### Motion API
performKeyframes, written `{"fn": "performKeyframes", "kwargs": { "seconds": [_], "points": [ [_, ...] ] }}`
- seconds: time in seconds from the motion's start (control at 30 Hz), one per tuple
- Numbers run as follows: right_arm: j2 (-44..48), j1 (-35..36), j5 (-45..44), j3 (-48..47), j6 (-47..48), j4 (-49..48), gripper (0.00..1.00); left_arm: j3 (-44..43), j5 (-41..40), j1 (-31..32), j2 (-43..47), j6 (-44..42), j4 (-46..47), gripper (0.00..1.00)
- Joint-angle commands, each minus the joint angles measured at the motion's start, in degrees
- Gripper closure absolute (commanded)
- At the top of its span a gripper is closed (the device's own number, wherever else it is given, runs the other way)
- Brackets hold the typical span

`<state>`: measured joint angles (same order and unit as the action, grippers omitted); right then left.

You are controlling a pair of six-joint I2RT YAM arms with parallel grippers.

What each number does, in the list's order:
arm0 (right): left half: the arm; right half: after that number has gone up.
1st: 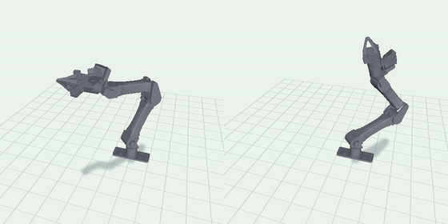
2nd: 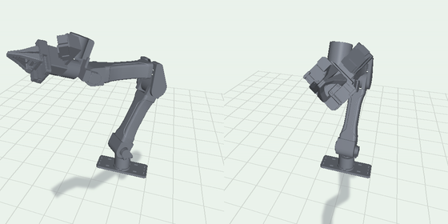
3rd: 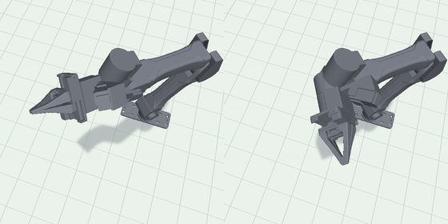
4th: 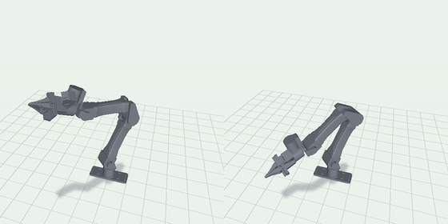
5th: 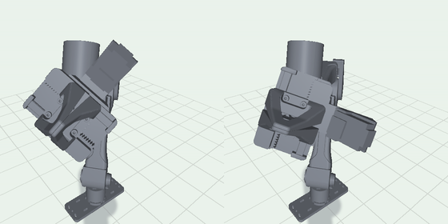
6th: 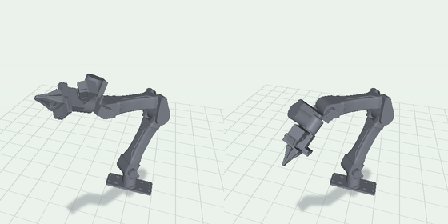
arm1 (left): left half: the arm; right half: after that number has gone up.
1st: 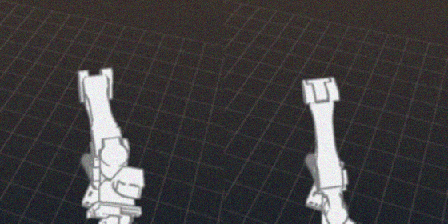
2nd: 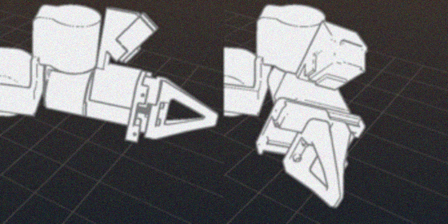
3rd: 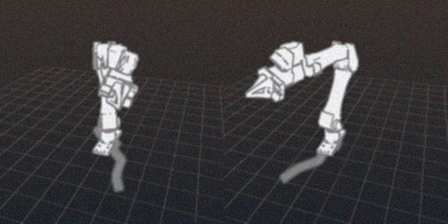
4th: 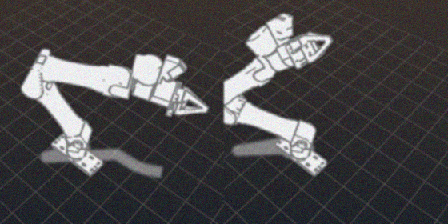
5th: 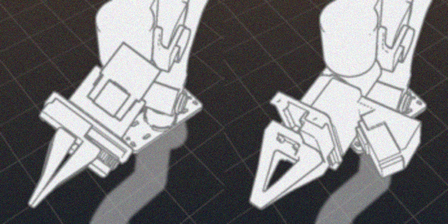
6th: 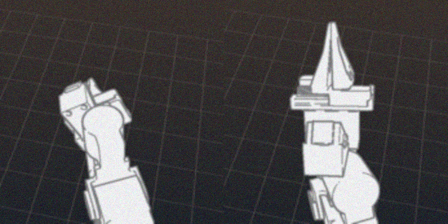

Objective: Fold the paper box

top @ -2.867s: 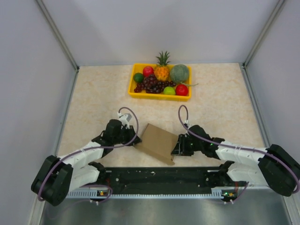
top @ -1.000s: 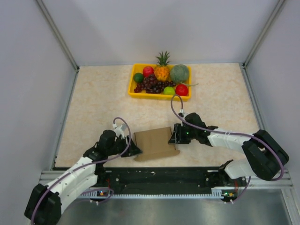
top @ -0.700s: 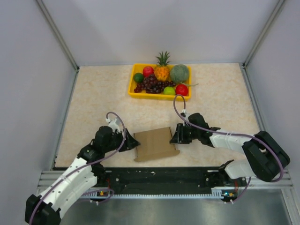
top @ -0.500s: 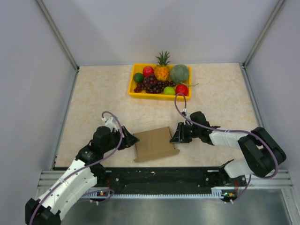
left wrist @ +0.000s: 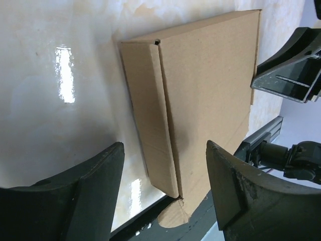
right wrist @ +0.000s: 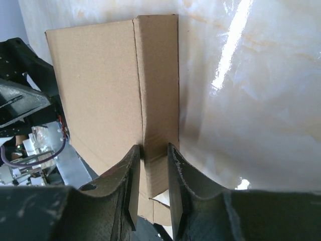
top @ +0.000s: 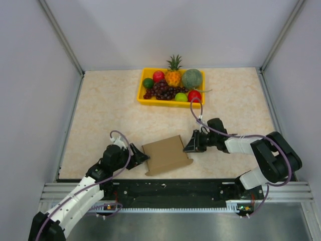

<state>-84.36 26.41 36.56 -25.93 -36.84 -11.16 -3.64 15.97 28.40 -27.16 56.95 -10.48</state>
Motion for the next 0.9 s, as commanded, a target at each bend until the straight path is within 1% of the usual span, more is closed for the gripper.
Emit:
{"fn": "performKeyframes", "kwargs": {
  "seconds": [0.0, 0.17, 0.23, 0.27, 0.37, 0.4, 0.43, 0.47, 0.53, 0.63, 0.73, 0.8, 0.87],
  "points": [
    [-2.8, -2.2, -5.3, 1.7, 2.8, 2.5, 0.81, 0.6, 1.1, -0.1, -1.1, 2.6, 6.2, 0.29],
    [-4.3, -2.7, -5.9, 1.9, 1.6, 2.3, 0.82, 2.8, 4.9, -0.1, -4.7, 7.0, 12.7, 0.29],
    [-4.3, -3.1, -6.4, 2.6, 1.2, 2.1, 0.82, 1.8, 5.0, -0.1, -5.3, 5.6, 10.8, 0.30],
    [-4.2, -3.6, -6.5, 2.7, 1.1, 1.9, 0.82, 1.4, 4.8, 0.0, -4.9, 5.4, 8.2, 0.30],
    [-4.1, -3.9, -7.0, 3.2, 0.6, 1.8, 0.82, 0.8, 4.6, 0.0, -2.2, 5.6, 4.2, 0.30],
    [-3.9, -3.9, -7.5, 3.2, 0.6, 2.1, 0.82, 0.0, 4.1, 0.0, -1.4, 5.4, 2.2, 0.30],
    [-3.6, -3.9, -8.0, 3.2, 0.5, 2.2, 0.82, -0.8, 3.4, 0.0, 0.2, 4.0, -2.4, 0.30],
    [-3.4, -4.0, -8.2, 3.3, 0.3, 2.1, 0.82, -1.7, 2.3, 0.0, 0.8, 3.2, -5.1, 0.30],
    [-3.4, -4.0, -8.6, 3.1, -0.1, 2.1, 0.82, -2.9, 0.6, 0.0, 2.2, 1.1, -6.9, 0.30],
    [-3.7, -4.2, -9.4, 3.2, -0.7, 2.1, 0.82, -1.6, 3.8, 0.0, 0.7, 1.1, -3.7, 0.30],
    [-4.0, -4.4, -9.6, 3.3, -1.2, 1.6, 0.82, -0.6, 6.9, 0.1, -3.4, 2.3, -0.4, 0.29],
    [-3.9, -4.4, -9.7, 3.3, -1.3, 1.5, 0.82, 1.7, 8.2, 0.1, -4.4, 4.0, 4.6, 0.28],
    [-3.9, -4.5, -10.1, 3.3, -1.5, 1.5, 0.82, 3.3, 8.9, 0.2, -4.0, 7.3, 7.7, 0.28]
  ]
}}
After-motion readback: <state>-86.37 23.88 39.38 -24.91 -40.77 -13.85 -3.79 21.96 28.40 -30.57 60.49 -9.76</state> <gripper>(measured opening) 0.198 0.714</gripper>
